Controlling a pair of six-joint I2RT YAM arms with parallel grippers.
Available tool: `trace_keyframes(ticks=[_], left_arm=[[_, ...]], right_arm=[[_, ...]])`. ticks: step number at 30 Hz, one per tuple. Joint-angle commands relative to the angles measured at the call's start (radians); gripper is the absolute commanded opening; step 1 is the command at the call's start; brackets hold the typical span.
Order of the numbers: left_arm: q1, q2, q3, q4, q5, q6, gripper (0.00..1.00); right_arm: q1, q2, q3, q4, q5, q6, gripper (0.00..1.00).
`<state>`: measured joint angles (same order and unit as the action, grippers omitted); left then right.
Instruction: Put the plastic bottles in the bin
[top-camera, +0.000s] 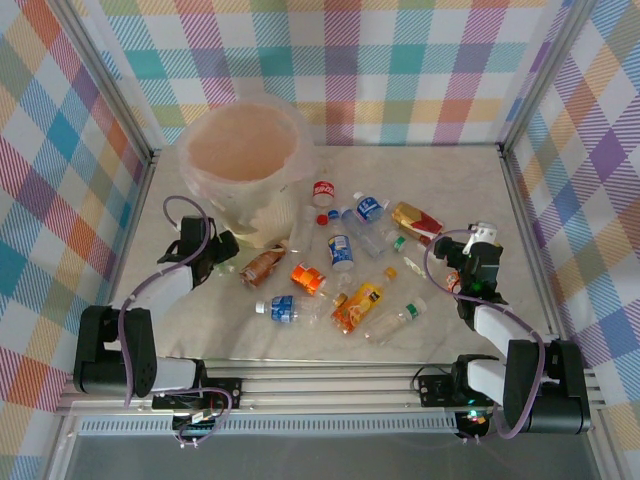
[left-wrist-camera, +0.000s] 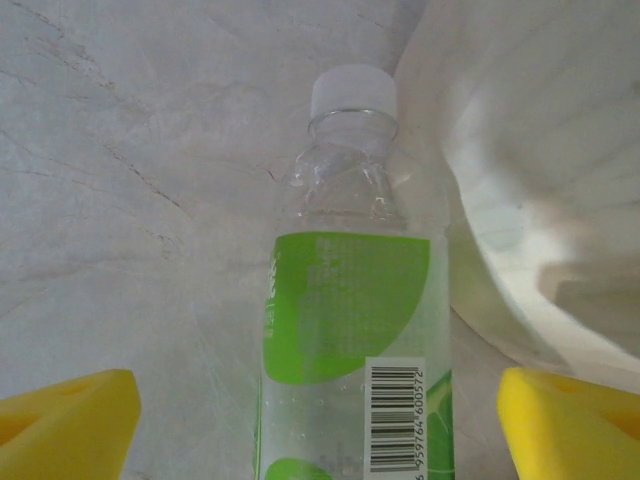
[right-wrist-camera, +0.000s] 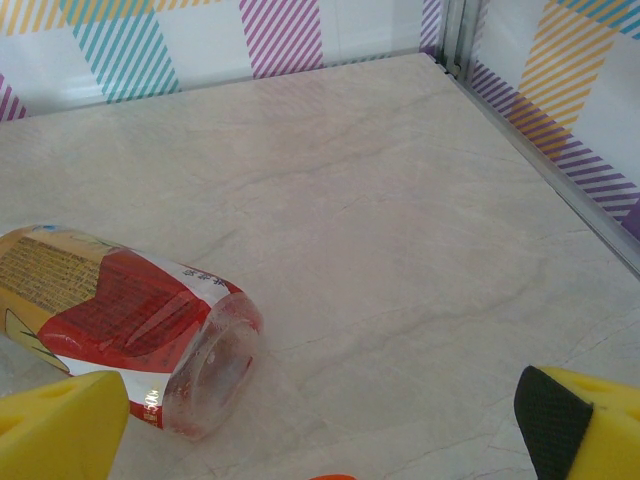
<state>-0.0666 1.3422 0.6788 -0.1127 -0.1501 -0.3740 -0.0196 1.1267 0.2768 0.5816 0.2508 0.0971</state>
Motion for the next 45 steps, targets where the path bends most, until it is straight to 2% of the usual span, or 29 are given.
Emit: trace_keyframes(ticks=[1, 17, 21, 27, 45], left_arm=[[0.017, 0.023, 0.039, -0.059, -0.004, -0.025, 0.91], [0.034, 0.155, 0.127, -0.157, 0.020, -0.061, 0.90], [0.036, 0.151, 0.126, -0.189, -0.001, -0.077, 0.86], [0.042, 0.133, 0.109, -0.199, -0.028, -0.112, 0.69], [0.043, 0.115, 0.064, -0.120, -0.003, -0.174, 0.45]], right_arm=[[-0.007, -0.007, 0.024, 0.012, 0.000, 0.006, 1.00], [-0.005, -0.030, 0.016, 0.023, -0.014, -0.004, 1.00], [-0.005, -0.030, 0.015, 0.025, -0.017, -0.007, 1.00], [-0.005, -0.042, 0.009, 0.029, -0.021, -0.008, 1.00], [-0.005, -0.071, -0.008, 0.037, -0.021, -0.013, 1.00]])
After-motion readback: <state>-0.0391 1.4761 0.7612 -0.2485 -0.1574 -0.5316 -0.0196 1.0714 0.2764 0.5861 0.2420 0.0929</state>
